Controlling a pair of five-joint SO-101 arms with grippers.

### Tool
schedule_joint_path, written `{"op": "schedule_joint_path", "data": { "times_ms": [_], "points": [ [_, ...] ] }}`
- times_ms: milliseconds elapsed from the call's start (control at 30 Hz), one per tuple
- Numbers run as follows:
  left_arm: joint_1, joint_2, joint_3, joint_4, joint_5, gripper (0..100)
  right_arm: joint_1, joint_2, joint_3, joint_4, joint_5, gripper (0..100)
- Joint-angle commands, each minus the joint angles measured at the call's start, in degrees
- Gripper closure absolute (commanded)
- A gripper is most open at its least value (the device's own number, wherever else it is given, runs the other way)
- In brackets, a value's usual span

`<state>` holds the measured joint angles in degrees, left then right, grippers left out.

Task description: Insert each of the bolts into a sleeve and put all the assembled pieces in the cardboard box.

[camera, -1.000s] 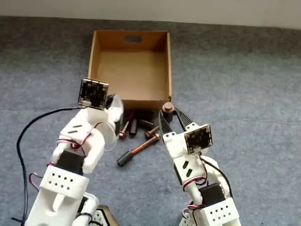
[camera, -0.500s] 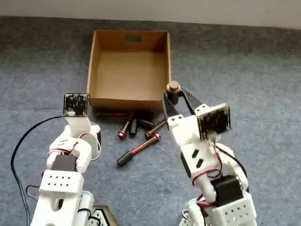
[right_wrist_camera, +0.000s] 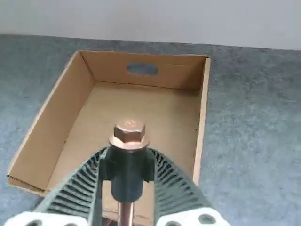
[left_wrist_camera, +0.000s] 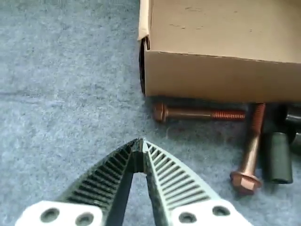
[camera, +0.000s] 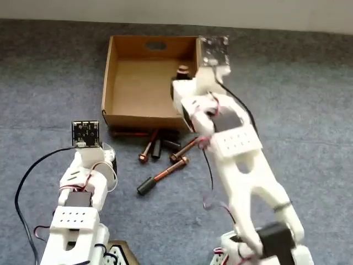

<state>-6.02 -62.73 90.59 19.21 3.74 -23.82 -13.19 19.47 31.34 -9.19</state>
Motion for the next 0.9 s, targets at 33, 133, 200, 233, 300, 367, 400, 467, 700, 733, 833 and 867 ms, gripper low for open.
{"op": "schedule_joint_path", "data": {
  "times_ms": [33,133,200,233,300,367,400,467,700,733,833,867],
  "points": [
    [0.04,-0.57,-0.13,-1.14,-4.4,99,1.01,13.85,-16.48,0.22,2.02,99.3],
    [2.42,-0.57,0.22,-1.14,-5.89,99,1.19,21.76,-23.08,0.04,2.37,99.3],
    [3.91,-0.57,0.84,-1.23,-7.65,99,2.07,27.12,-27.21,0.04,2.37,99.3],
    [4.35,-0.57,0.92,-1.23,-8.79,99,2.68,30.02,-29.32,0.04,2.37,99.3],
    [4.53,-0.57,1.01,-1.23,-10.02,99,3.74,35.21,-33.54,0.31,2.37,99.3],
    [4.53,-0.57,1.01,-1.23,-10.11,99,4.7,39.43,-37.23,0.4,2.37,99.3],
    [4.53,-0.57,1.01,-1.23,-10.11,99,4.88,41.1,-38.81,0.4,2.37,99.3],
    [4.62,-0.57,1.01,-1.23,-10.11,99,4.97,43.74,-41.19,1.1,2.37,99.3],
    [4.7,-0.57,0.92,-1.23,-10.11,99,3.74,47.6,-50.51,12.97,2.37,99.3],
    [4.88,-0.57,0.92,-1.23,-10.11,99,3.74,47.69,-51.65,14.9,2.37,99.3],
    [4.88,-0.57,0.92,-1.23,-10.11,99,3.65,47.87,-55.25,21.32,2.37,99.3],
    [4.88,-0.57,0.92,-1.23,-10.11,99,3.65,47.96,-56.31,23.25,2.37,99.3]
  ]
}}
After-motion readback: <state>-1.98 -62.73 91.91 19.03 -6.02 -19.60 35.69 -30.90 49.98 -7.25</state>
